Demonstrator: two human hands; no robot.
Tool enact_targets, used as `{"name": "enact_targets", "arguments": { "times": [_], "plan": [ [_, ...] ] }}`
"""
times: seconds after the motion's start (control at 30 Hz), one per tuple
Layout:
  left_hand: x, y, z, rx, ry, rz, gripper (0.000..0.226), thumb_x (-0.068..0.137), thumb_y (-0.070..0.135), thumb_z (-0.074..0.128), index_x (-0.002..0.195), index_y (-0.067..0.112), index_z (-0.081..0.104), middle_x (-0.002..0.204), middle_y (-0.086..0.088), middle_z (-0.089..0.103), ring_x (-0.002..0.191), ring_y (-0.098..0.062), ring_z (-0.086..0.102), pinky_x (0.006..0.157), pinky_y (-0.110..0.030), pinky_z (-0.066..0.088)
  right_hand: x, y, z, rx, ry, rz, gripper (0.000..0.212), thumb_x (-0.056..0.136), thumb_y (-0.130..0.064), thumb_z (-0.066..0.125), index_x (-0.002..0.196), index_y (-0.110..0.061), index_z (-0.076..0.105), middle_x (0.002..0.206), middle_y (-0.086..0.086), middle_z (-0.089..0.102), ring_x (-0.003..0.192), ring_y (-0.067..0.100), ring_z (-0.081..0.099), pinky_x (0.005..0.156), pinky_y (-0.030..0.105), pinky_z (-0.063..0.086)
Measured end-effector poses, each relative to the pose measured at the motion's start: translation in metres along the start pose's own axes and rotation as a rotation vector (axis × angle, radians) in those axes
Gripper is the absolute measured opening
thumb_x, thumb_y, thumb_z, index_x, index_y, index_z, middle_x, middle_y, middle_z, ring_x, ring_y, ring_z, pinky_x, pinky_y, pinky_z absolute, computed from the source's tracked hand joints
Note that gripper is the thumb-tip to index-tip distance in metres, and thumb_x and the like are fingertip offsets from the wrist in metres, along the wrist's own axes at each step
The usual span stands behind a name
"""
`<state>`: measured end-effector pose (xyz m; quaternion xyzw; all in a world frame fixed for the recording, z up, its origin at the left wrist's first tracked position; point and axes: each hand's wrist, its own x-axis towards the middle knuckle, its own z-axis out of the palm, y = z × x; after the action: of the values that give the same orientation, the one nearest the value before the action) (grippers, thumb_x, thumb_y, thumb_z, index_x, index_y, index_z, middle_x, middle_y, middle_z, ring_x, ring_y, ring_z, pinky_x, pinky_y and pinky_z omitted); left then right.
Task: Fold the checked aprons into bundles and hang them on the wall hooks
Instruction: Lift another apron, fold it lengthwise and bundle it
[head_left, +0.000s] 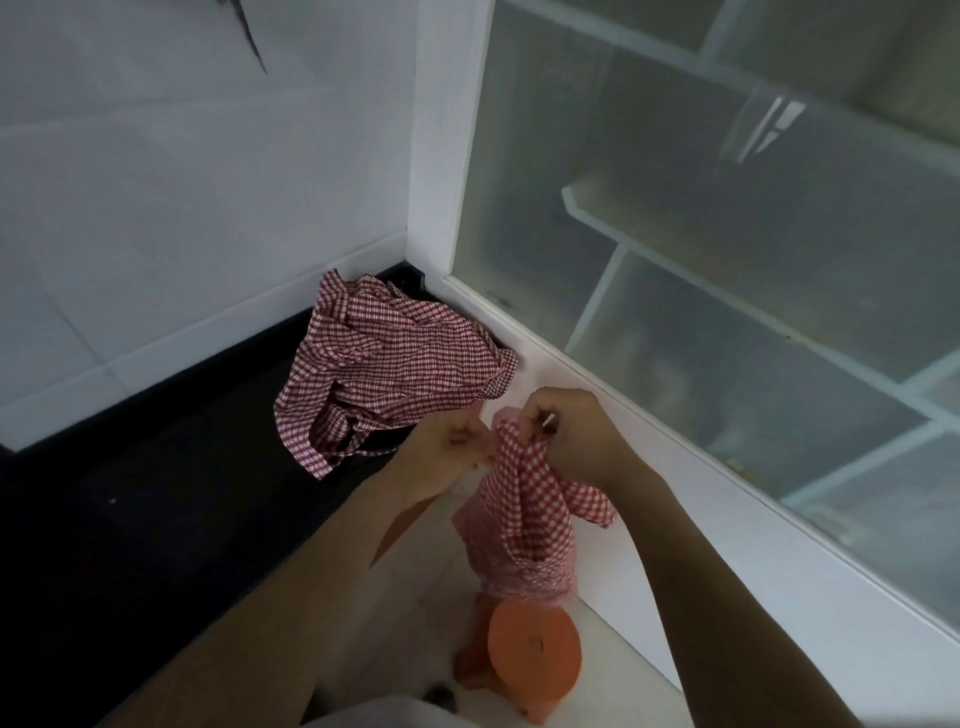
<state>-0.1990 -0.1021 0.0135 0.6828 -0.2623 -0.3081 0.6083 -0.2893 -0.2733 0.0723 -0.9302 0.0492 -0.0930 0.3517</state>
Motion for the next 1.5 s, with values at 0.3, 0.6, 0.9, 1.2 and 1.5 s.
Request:
{"name": "enact_targets", "arguments": {
  "times": [0.3,0.6,0.9,1.2,1.5],
  "plan": [
    [0.022,-0.024,0.008,-0.215,0.011,-0.455,0.048,0.103,0.041,0.047,0.142,0.014,0.051,0.145,-0.004,0.048,0.133,-0.027,0.049,0.109,-0.041,0.042,-0.01,0.001,-0.014,0.189,-0.029,0.016,0.024,0.069,0.017,0.072,0.061,-0.005,0.069,0.076,0.007,0.074,0.075,0.019,0.072,0.076,0.033,0.06],
    [0.001,-0.042,-0.001,-0.201,-0.088,-0.643,0.015,0.092,0.006,0.062,0.082,0.003,0.073,0.089,-0.014,0.073,0.057,-0.015,0.065,0.056,-0.025,0.05,-0.018,0.007,-0.024,0.217,-0.081,0.152,0.012,0.075,0.013,0.076,0.068,0.006,0.071,0.08,0.009,0.077,0.085,0.017,0.075,0.085,0.029,0.059],
    [0.016,-0.023,-0.023,-0.268,0.313,-0.328,0.02,0.102,0.01,0.052,0.088,-0.001,0.062,0.083,-0.014,0.064,0.077,-0.024,0.062,0.074,-0.038,0.057,-0.025,0.029,-0.016,-0.24,-0.381,0.322,0.027,0.074,-0.007,0.084,0.064,-0.028,0.07,0.078,-0.01,0.068,0.086,0.009,0.066,0.095,0.024,0.049],
    [0.015,0.03,-0.012,0.133,0.181,0.114,0.019,0.102,0.018,0.052,0.084,0.014,0.058,0.071,0.002,0.057,0.06,0.002,0.052,0.063,-0.014,0.044,-0.027,0.019,0.01,0.105,-0.429,0.365,0.066,0.076,-0.024,0.086,0.13,-0.037,0.051,0.132,-0.019,0.051,0.119,0.004,0.052,0.099,0.03,0.049],
    [0.012,0.045,-0.017,0.087,0.307,0.144,0.021,0.102,0.028,0.052,0.099,0.008,0.059,0.096,-0.003,0.061,0.092,-0.014,0.058,0.083,-0.013,0.047,-0.023,0.0,0.054,-0.032,-0.311,0.223,0.02,0.092,-0.039,0.066,0.087,-0.02,0.069,0.091,-0.004,0.069,0.083,0.009,0.063,0.083,0.027,0.054]
  ]
}}
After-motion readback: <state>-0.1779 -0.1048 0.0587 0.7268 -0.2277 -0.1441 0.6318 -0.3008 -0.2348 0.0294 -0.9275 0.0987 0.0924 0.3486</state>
